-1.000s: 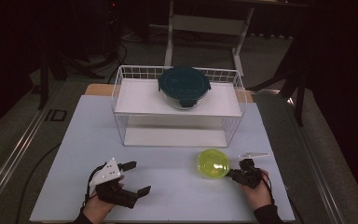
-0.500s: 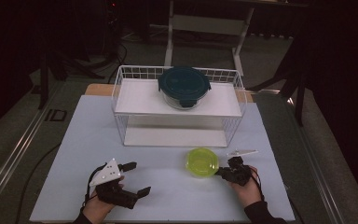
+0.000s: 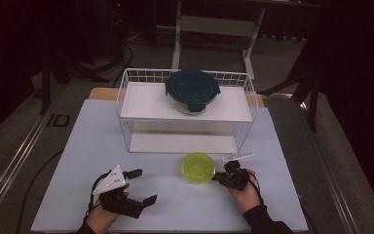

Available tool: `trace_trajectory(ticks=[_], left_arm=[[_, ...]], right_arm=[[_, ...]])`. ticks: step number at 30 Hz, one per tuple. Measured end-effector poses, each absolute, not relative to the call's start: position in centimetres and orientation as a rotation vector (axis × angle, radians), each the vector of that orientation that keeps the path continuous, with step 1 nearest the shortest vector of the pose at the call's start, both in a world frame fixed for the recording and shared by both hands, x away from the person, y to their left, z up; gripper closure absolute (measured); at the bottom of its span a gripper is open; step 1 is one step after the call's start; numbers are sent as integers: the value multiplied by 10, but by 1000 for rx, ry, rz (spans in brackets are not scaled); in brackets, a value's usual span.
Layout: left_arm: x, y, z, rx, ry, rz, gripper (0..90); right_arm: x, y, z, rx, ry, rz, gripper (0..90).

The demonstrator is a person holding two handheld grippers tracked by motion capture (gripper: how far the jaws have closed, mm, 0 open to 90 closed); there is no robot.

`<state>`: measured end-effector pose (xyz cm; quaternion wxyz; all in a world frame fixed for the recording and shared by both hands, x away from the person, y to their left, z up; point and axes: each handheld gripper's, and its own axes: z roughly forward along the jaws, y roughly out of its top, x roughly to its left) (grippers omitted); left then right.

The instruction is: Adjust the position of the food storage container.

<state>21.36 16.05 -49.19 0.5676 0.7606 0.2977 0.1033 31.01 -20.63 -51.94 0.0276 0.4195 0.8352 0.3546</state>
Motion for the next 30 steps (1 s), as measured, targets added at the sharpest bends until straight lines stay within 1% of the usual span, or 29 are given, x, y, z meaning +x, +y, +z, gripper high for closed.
trace_trajectory(ticks=[14,30], left_arm=[[214,161,-492,1786,697,241,10],[213,161,-492,1774,698,245,9]], right_arm=[[321,-179,-521,1237,2615,1113,900],[327,-163,-522,1225,2631,1145,899]])
